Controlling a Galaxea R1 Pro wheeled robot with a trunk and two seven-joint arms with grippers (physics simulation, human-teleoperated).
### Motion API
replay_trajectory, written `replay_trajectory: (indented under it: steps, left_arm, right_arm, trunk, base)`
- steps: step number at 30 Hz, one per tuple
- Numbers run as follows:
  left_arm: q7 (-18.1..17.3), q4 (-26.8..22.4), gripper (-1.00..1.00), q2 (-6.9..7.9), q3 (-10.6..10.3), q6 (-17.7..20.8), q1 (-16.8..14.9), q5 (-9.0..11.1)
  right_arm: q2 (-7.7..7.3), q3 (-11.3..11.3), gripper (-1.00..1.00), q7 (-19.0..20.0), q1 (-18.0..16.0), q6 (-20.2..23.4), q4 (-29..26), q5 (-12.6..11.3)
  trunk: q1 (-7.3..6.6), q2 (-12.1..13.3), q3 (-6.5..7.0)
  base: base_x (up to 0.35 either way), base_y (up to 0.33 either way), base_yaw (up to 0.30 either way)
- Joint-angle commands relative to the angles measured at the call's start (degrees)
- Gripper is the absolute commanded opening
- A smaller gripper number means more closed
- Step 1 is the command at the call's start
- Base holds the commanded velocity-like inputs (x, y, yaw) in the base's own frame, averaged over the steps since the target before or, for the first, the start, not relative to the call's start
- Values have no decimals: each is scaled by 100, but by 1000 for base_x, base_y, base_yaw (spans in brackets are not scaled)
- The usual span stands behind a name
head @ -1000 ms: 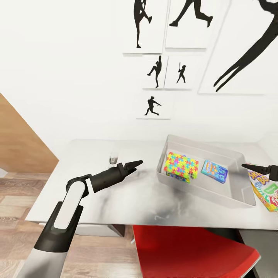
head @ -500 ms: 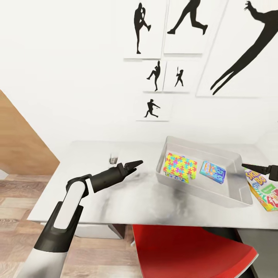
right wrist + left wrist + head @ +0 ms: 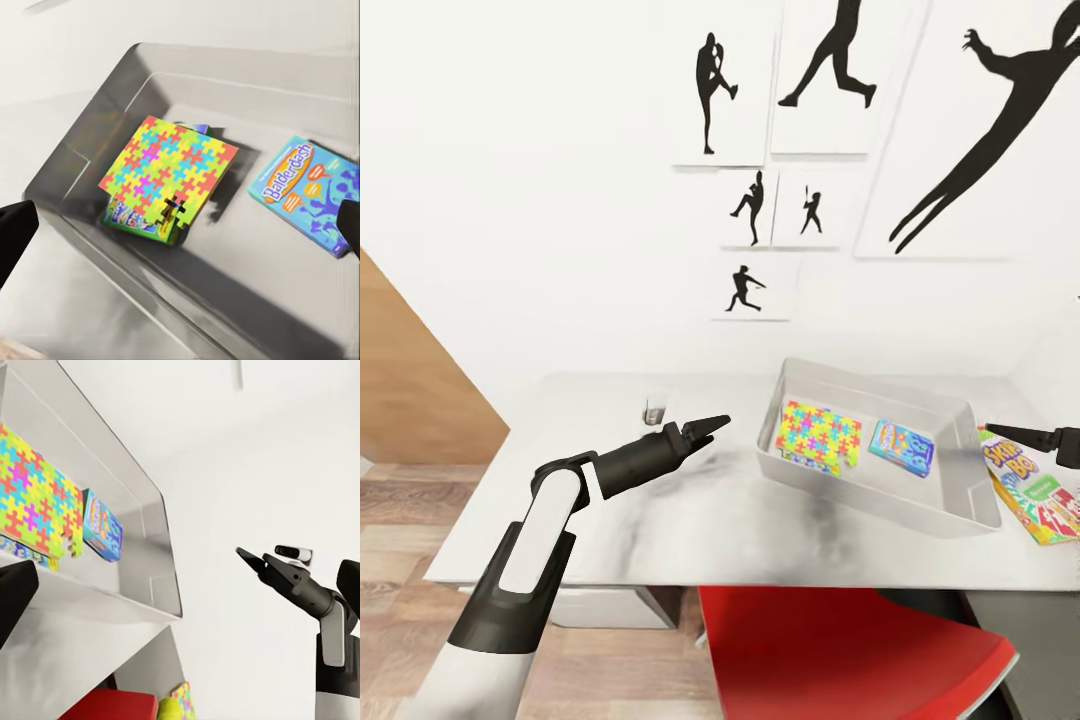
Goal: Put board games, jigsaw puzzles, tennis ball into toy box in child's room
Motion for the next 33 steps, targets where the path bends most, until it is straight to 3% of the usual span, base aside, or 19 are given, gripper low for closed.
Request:
replay_trajectory:
  steps: [1, 21, 30, 33]
  left_arm:
    - [-40, 0, 100, -3, 7, 20, -4, -40]
    - [-40, -2, 100, -3, 7, 19, -4, -40]
    - [-46, -32, 100, 6, 18, 13, -2, -43]
    - [-58, -293, 100, 53, 290, 7, 159, -43]
  right_arm:
    - [-1, -3, 100, 14, -7, 19, 1, 16]
    - [5, -10, 100, -52, 2, 19, 28, 22]
    - [97, -14, 100, -44, 13, 19, 36, 14]
    - [186, -19, 100, -34, 27, 19, 36, 14]
  trunk:
    - [3, -10, 0]
    - [3, -10, 181]
    - [3, -10, 261]
    - [3, -10, 287]
  base:
    - [-1, 0, -117]
    - [0, 0, -162]
    - [0, 0, -182]
    - [0, 0, -183]
